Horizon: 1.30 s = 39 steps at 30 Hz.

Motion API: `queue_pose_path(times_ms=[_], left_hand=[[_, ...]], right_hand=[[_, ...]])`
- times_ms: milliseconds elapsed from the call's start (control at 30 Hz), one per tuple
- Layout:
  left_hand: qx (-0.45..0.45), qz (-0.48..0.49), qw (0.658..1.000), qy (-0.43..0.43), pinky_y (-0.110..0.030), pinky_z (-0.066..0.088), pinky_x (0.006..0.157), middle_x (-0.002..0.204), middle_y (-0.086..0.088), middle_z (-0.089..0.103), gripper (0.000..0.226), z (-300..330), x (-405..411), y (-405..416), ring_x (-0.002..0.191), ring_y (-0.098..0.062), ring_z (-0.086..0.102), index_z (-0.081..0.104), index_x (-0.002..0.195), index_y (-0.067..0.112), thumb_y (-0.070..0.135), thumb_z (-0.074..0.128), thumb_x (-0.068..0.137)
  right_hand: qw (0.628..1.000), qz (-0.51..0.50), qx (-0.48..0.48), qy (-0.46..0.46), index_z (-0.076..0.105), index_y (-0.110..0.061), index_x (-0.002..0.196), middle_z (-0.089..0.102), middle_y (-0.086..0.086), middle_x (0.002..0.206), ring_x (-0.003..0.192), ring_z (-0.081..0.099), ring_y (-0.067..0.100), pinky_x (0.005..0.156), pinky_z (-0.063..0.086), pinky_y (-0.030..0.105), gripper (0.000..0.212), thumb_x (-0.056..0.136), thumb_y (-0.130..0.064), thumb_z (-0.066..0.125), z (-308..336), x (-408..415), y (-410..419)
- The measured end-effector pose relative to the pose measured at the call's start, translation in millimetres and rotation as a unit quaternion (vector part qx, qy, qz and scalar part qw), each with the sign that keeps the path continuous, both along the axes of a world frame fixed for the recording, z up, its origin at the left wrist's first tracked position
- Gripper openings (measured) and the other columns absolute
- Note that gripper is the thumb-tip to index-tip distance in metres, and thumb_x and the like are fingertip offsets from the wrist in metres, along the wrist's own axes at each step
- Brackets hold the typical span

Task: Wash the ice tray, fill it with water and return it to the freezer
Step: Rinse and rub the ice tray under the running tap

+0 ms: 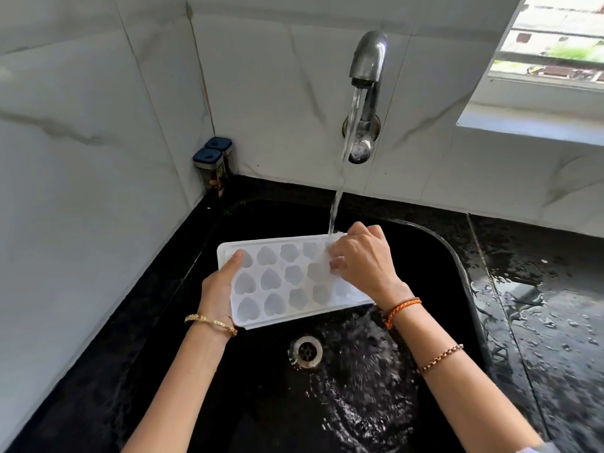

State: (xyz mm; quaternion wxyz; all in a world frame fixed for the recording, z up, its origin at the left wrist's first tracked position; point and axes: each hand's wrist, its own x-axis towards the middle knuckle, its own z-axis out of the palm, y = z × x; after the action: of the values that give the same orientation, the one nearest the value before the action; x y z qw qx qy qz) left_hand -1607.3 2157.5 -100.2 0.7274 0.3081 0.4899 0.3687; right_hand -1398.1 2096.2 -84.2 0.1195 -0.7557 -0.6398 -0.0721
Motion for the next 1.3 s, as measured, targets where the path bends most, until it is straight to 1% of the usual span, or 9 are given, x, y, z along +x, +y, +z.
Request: queue_pose_path(times_ms=[167, 333, 433, 600, 733, 867, 1067, 1200, 1300], left_hand=[[-0.002, -0.008, 1.000, 0.001, -0.044, 0.052, 0.079, 0.098, -0.015, 0.067, 0.025, -3.1, -0.4, 1.2, 0.086, -0.031, 0.064, 0.065, 0.095, 0.011, 0.034, 0.058, 0.087], [0.000, -0.008, 1.000, 0.000, -0.045, 0.053, 0.080, 0.099, -0.015, 0.068, 0.027, -5.7, 0.4, 1.8, 0.087, -0.033, 0.065, 0.066, 0.095, 0.011, 0.035, 0.059, 0.086], [-0.007, -0.001, 1.000, -0.001, -0.043, 0.054, 0.075, 0.098, -0.014, 0.069, 0.029, -2.1, 5.6, 2.9, 0.086, -0.031, 0.066, 0.066, 0.095, 0.012, 0.038, 0.059, 0.085], [-0.022, 0.002, 0.999, -0.032, -0.049, 0.050, 0.087, 0.116, -0.019, 0.063, 0.042, 4.8, 17.3, 3.9, 0.104, -0.037, 0.061, 0.061, 0.113, 0.007, 0.040, 0.056, 0.087], [-0.027, -0.014, 0.999, -0.025, -0.054, 0.047, 0.094, 0.119, -0.021, 0.063, 0.047, 5.5, 21.3, 0.1, 0.106, -0.040, 0.060, 0.061, 0.117, 0.006, 0.040, 0.058, 0.086], [-0.029, -0.009, 0.999, -0.028, -0.052, 0.048, 0.092, 0.118, -0.022, 0.062, 0.041, 4.1, 20.5, -1.2, 0.100, -0.037, 0.061, 0.061, 0.113, 0.006, 0.037, 0.059, 0.086], [-0.037, -0.024, 0.998, -0.052, -0.048, 0.050, 0.085, 0.120, -0.023, 0.061, 0.044, 1.6, 20.1, -3.3, 0.099, -0.037, 0.061, 0.060, 0.115, 0.006, 0.039, 0.056, 0.087], [-0.034, -0.008, 0.998, -0.048, -0.050, 0.049, 0.089, 0.120, -0.021, 0.061, 0.044, 1.8, 23.4, -4.7, 0.102, -0.037, 0.060, 0.059, 0.119, 0.005, 0.036, 0.056, 0.088], [-0.028, -0.011, 0.998, -0.050, -0.051, 0.048, 0.091, 0.120, -0.022, 0.061, 0.048, 3.0, 23.8, -2.7, 0.106, -0.040, 0.059, 0.057, 0.123, 0.003, 0.036, 0.056, 0.088]], right_hand=[[0.998, 0.044, -0.044, -0.006, 0.067, -0.020, 0.097, 0.066, -0.009, 0.106, 0.112, 0.042, 0.016, 0.086, 0.023, 0.027, 0.016, 0.084, -0.021, 0.058, 0.8, 3.6, 2.3], [1.000, -0.018, -0.010, 0.018, 0.072, -0.023, 0.090, 0.064, -0.003, 0.087, 0.095, 0.050, 0.015, 0.083, 0.023, 0.025, 0.015, 0.080, -0.028, 0.063, 6.4, 8.0, 2.4], [0.999, 0.002, -0.016, 0.031, 0.070, -0.021, 0.096, 0.068, -0.006, 0.102, 0.109, 0.047, 0.015, 0.086, 0.022, 0.026, 0.017, 0.082, -0.020, 0.062, 6.6, 7.1, 4.2], [0.979, 0.003, 0.173, 0.103, 0.074, -0.007, 0.090, 0.074, 0.006, 0.082, 0.088, 0.063, 0.030, 0.075, 0.048, 0.041, 0.030, 0.067, 0.010, 0.064, 5.3, -17.8, -5.1], [0.997, -0.002, 0.048, 0.052, 0.067, -0.017, 0.107, 0.071, 0.000, 0.102, 0.112, 0.050, 0.024, 0.086, 0.030, 0.035, 0.028, 0.088, -0.013, 0.047, 6.2, -24.8, -5.6], [0.999, 0.046, -0.009, 0.002, 0.059, -0.023, 0.112, 0.066, -0.006, 0.111, 0.123, 0.040, 0.020, 0.093, 0.026, 0.035, 0.028, 0.094, -0.030, 0.039, 7.1, -17.1, -4.0], [0.993, -0.020, 0.085, 0.079, 0.074, -0.030, 0.080, 0.057, -0.009, 0.070, 0.091, 0.054, 0.013, 0.072, 0.017, 0.023, 0.012, 0.080, -0.038, 0.065, 18.7, -13.7, -4.1], [0.999, 0.006, -0.002, 0.041, 0.062, -0.029, 0.114, 0.066, -0.005, 0.109, 0.119, 0.042, 0.017, 0.092, 0.024, 0.030, 0.032, 0.088, -0.044, 0.052, 12.6, -15.0, -4.6], [0.997, -0.013, 0.013, 0.078, 0.066, -0.025, 0.111, 0.068, 0.002, 0.101, 0.111, 0.049, 0.019, 0.091, 0.031, 0.029, 0.035, 0.083, -0.044, 0.059, 13.8, -18.4, -3.8]])
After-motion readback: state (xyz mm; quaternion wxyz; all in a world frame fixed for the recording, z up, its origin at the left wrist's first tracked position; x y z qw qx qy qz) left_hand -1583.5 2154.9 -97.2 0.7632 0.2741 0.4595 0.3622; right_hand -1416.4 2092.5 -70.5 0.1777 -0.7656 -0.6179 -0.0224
